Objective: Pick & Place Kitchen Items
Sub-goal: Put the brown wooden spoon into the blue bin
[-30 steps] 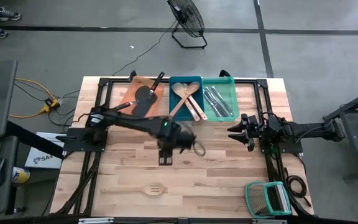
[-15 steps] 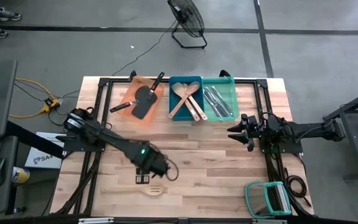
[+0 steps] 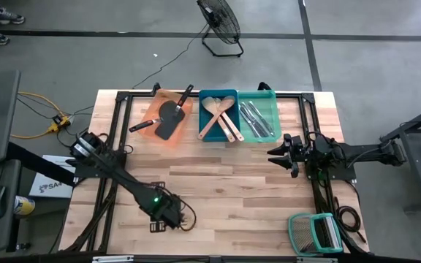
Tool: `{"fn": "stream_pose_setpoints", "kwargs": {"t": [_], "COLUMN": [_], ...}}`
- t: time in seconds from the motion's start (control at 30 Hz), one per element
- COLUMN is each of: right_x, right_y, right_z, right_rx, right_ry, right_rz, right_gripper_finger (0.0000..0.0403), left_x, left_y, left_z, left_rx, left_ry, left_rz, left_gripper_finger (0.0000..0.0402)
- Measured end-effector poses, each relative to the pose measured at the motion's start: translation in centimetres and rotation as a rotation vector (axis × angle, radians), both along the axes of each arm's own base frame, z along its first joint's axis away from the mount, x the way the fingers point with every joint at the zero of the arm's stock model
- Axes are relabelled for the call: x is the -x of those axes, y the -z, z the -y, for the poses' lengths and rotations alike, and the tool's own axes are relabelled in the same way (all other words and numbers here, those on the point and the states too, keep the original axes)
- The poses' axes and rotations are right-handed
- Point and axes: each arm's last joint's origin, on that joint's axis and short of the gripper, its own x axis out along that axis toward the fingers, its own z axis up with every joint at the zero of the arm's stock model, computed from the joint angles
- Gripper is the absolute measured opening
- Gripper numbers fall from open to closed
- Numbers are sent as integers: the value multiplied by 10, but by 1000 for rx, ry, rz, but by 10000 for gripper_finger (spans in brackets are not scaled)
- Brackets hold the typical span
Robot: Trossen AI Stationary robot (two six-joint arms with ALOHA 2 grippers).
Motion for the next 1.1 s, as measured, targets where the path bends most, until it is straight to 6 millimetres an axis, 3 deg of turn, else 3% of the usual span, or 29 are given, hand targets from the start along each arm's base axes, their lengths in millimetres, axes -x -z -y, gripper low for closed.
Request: {"fn": "stream_pose_setpoints", "kwargs": {"t": [0.43,0.73,1.1], "right_x": [0,0,0], "right_y": [0,0,0], "right_z": [0,0,0], "right_rx": [0,0,0], "right_ry": [0,0,0], "right_rz": [0,0,0], "right_gripper_finger": [156,156,156], "left_x": [26,40,39], "left_y": [22,25,24], "left_z": [34,48,49], "left_rx": [58,2,-35], "left_ry": [288,312,321], "left_rz": [100,159,204], "left_gripper_finger": [161,161,161]}}
